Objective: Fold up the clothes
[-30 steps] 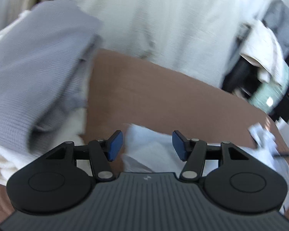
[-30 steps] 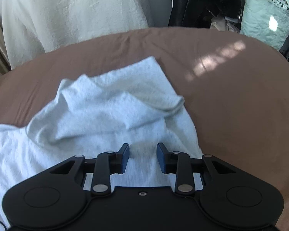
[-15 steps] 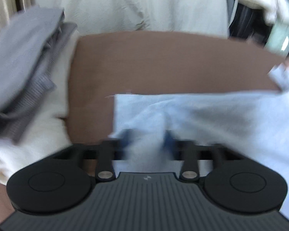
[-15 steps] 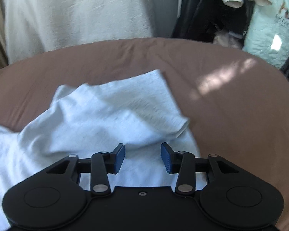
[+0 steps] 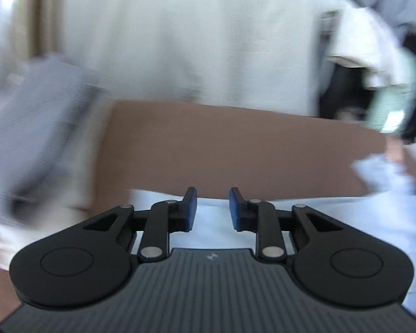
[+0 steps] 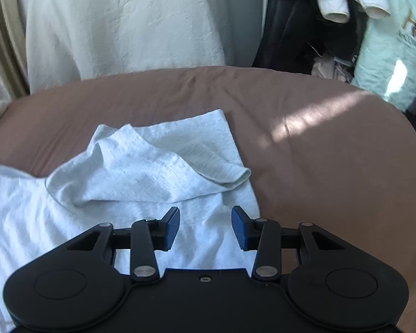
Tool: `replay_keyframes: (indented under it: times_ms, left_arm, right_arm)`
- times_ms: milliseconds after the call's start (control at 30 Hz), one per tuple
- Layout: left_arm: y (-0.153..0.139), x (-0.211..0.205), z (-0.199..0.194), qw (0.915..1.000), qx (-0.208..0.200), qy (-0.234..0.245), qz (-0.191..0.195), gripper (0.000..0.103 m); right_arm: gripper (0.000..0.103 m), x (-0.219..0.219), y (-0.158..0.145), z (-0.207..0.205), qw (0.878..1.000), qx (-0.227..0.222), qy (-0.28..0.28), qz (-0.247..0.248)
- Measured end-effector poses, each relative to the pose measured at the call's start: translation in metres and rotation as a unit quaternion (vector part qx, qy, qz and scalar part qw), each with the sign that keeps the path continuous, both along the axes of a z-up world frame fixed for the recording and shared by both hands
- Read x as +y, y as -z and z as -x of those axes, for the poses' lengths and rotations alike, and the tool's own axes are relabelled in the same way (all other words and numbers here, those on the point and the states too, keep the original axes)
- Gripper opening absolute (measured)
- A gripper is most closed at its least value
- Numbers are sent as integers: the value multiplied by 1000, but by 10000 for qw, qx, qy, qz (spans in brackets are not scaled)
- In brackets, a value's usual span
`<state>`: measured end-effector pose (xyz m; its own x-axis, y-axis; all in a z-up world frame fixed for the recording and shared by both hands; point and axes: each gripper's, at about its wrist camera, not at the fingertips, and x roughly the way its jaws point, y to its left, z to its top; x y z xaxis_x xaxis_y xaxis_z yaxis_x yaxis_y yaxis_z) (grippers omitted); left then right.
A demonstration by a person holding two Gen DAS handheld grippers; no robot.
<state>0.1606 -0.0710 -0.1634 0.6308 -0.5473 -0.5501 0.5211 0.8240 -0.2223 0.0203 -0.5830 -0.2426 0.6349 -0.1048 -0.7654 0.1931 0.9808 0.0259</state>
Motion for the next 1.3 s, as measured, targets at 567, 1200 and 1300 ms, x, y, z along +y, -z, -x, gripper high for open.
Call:
replay_keyframes:
  times_ms: [567, 1200, 1300]
  left_arm:
    - [-5, -295, 8, 9578, -81, 2829, -491, 53]
    - [26, -358, -26, 9722, -480, 2280, -244, 2]
    - [37, -352, -38, 9895, -437, 1218, -639, 14]
  right_arm:
    - [10, -5, -5, 19, 9952, -829, -22, 510]
    - [10, -26, 26, -14, 9984, -522, -185, 76]
    - [9, -21, 29, -9, 9973, -527, -124, 499]
